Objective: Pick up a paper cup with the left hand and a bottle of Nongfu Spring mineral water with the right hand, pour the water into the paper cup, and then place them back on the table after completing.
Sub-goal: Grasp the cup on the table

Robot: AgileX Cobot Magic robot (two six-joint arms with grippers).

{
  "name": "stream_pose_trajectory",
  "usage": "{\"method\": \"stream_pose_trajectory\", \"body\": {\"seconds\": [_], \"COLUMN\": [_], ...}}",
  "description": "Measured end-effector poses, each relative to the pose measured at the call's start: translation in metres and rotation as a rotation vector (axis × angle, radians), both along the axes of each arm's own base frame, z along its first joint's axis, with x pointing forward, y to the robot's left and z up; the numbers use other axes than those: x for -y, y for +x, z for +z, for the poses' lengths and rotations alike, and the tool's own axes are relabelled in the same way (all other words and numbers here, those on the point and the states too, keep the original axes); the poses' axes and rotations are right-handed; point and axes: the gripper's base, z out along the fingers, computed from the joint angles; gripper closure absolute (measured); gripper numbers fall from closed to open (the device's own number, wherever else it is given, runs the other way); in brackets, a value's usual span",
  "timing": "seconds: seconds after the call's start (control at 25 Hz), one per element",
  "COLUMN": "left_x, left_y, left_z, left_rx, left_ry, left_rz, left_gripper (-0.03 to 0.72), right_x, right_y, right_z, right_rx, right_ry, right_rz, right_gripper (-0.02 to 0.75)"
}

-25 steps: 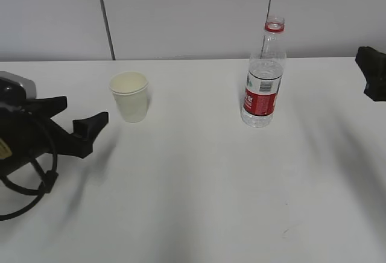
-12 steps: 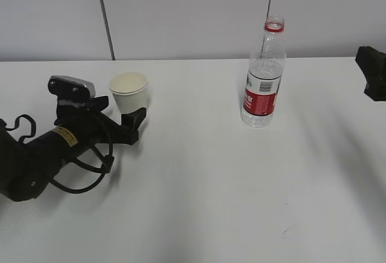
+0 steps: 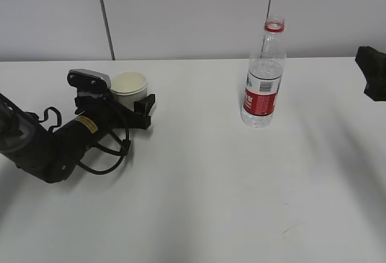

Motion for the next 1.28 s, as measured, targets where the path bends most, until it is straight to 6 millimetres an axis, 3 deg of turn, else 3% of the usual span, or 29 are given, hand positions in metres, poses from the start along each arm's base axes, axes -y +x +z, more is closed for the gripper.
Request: {"method": "stream_pose_trajectory", "body": {"seconds": [0.32, 0.68, 0.92, 1.28], "left_x": [0.002, 0.002, 0.002, 0.002], "left_y": [0.006, 0.006, 0.006, 0.006], "left_z": [-0.003, -0.003, -0.003, -0.003], "left_rx": [0.009, 0.013, 0.014, 0.015], "left_ry": [-0.003, -0.004, -0.004, -0.005], "left_rz": [0.001, -0.003, -0.003, -0.003], "left_gripper": [0.116, 0.302, 0.319, 0.322], "right_x": [0.000, 0.000, -0.004, -0.020], "right_y": [0.000, 0.005, 0.013, 0.031], "right_z": [0.000, -0.012, -0.022, -0.055], "right_rx": [0.000, -0.049, -0.046, -0.075], "right_ry": [0.000, 0.000, 0.004, 0.037], "right_rz": [0.000, 0.000, 0.039, 0.208], "right_gripper": [0.169, 0.169, 0.169, 0.169]}}
